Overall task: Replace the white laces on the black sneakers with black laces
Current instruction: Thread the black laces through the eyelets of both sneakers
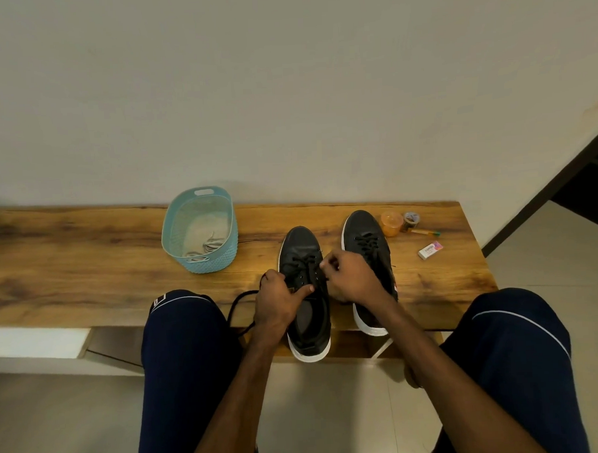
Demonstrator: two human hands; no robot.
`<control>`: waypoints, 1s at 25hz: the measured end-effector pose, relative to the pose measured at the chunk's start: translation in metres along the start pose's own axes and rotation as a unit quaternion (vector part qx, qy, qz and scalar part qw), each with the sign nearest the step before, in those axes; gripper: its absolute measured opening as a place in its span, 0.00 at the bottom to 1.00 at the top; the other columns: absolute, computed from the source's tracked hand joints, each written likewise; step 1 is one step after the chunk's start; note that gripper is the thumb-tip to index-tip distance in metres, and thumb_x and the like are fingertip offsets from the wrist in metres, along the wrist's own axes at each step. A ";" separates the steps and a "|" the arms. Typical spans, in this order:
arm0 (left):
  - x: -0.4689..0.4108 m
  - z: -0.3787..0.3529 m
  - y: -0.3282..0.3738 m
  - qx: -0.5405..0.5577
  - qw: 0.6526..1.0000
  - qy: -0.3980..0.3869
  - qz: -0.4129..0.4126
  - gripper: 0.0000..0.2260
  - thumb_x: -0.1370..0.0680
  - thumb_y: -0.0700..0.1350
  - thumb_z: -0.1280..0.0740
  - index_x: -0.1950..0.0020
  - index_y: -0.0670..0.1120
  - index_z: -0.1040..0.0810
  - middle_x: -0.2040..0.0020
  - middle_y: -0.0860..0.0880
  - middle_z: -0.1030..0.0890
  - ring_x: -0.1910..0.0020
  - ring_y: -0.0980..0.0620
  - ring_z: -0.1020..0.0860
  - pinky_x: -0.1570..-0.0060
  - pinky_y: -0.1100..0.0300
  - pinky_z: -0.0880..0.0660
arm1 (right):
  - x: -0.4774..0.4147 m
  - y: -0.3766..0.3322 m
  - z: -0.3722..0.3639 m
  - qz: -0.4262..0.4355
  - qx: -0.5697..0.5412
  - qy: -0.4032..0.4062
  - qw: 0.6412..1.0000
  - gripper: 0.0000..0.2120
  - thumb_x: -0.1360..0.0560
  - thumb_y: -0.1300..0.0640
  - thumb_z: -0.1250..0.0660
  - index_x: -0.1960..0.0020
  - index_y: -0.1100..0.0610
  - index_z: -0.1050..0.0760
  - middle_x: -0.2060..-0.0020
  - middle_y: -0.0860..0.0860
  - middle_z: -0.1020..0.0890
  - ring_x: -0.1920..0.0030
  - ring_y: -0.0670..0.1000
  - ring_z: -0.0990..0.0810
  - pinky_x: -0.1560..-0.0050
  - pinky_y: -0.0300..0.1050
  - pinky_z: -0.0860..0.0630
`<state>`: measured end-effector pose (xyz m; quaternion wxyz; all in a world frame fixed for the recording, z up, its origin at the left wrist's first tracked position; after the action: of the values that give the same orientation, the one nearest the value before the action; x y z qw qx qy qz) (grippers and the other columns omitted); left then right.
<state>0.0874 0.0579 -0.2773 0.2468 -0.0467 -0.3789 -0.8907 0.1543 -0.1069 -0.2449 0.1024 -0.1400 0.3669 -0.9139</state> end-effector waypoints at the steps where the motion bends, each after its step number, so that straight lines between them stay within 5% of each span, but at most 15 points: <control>1: 0.001 0.000 0.001 0.004 1.000 -0.003 0.001 0.31 0.32 0.57 0.22 0.38 0.42 0.31 0.43 0.45 0.23 0.47 0.48 0.23 0.56 0.57 0.26 | 0.001 -0.001 0.013 -0.006 -0.106 -0.002 0.994 0.08 0.19 0.53 0.36 0.51 0.56 0.21 0.59 0.49 0.18 0.58 0.48 0.20 0.54 0.46 0.23; 4: 0.002 0.000 0.002 0.020 1.000 -0.004 0.008 0.31 0.32 0.56 0.22 0.39 0.42 0.32 0.44 0.45 0.22 0.48 0.47 0.21 0.60 0.57 0.27 | 0.008 -0.005 0.056 0.020 -0.266 0.016 0.964 0.07 0.21 0.52 0.33 0.55 0.51 0.19 0.64 0.44 0.19 0.62 0.42 0.22 0.60 0.35 0.25; 8: 0.005 0.003 0.008 -0.023 1.000 -0.007 -0.011 0.28 0.29 0.56 0.25 0.38 0.42 0.30 0.43 0.45 0.24 0.46 0.46 0.22 0.56 0.56 0.25 | 0.019 0.008 0.037 -0.007 -0.084 -0.045 0.995 0.06 0.21 0.54 0.33 0.53 0.55 0.19 0.57 0.51 0.17 0.56 0.48 0.20 0.55 0.40 0.24; 12: 0.006 0.007 0.010 -0.030 0.999 -0.011 -0.019 0.23 0.24 0.58 0.30 0.39 0.43 0.26 0.45 0.46 0.20 0.48 0.48 0.21 0.53 0.54 0.23 | 0.022 0.013 0.008 -0.028 0.039 -0.126 0.991 0.07 0.21 0.54 0.33 0.48 0.56 0.19 0.54 0.51 0.17 0.53 0.49 0.19 0.50 0.45 0.23; 17: 0.005 0.016 0.015 -0.051 0.998 0.007 -0.030 0.10 0.19 0.51 0.35 0.48 0.46 0.22 0.53 0.48 0.18 0.55 0.50 0.21 0.57 0.53 0.24 | 0.029 0.008 0.021 -0.069 -0.147 -0.143 0.976 0.17 0.17 0.62 0.43 0.29 0.55 0.30 0.48 0.52 0.16 0.50 0.46 0.18 0.62 0.32 0.26; 22: 0.004 0.015 0.018 -0.099 0.994 0.012 -0.037 0.10 0.16 0.46 0.43 0.40 0.46 0.24 0.46 0.46 0.19 0.49 0.47 0.22 0.57 0.55 0.31 | 0.027 -0.008 0.060 -0.017 -0.234 -0.050 0.971 0.04 0.16 0.63 0.46 0.46 0.55 0.38 0.49 0.57 0.15 0.53 0.57 0.15 0.54 0.51 0.20; 25: 0.002 0.014 0.018 -0.098 0.994 0.014 -0.037 0.11 0.16 0.44 0.43 0.38 0.47 0.24 0.45 0.46 0.19 0.47 0.46 0.22 0.57 0.55 0.31 | 0.036 -0.014 0.041 -0.029 -0.262 -0.177 0.948 0.01 0.16 0.62 0.43 0.47 0.59 0.35 0.47 0.57 0.15 0.52 0.56 0.14 0.62 0.43 0.20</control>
<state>0.0925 0.0561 -0.2544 0.2130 -0.0436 -0.2878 -0.9327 0.1325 -0.1334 -0.2005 0.0991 -0.3321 0.5652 -0.7486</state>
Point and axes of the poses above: each hand's wrist, its own x-axis away from the middle knuckle, its own z-axis out of the back of the hand, y = z × x, the point moved 10 cm from there along -x, towards the middle knuckle
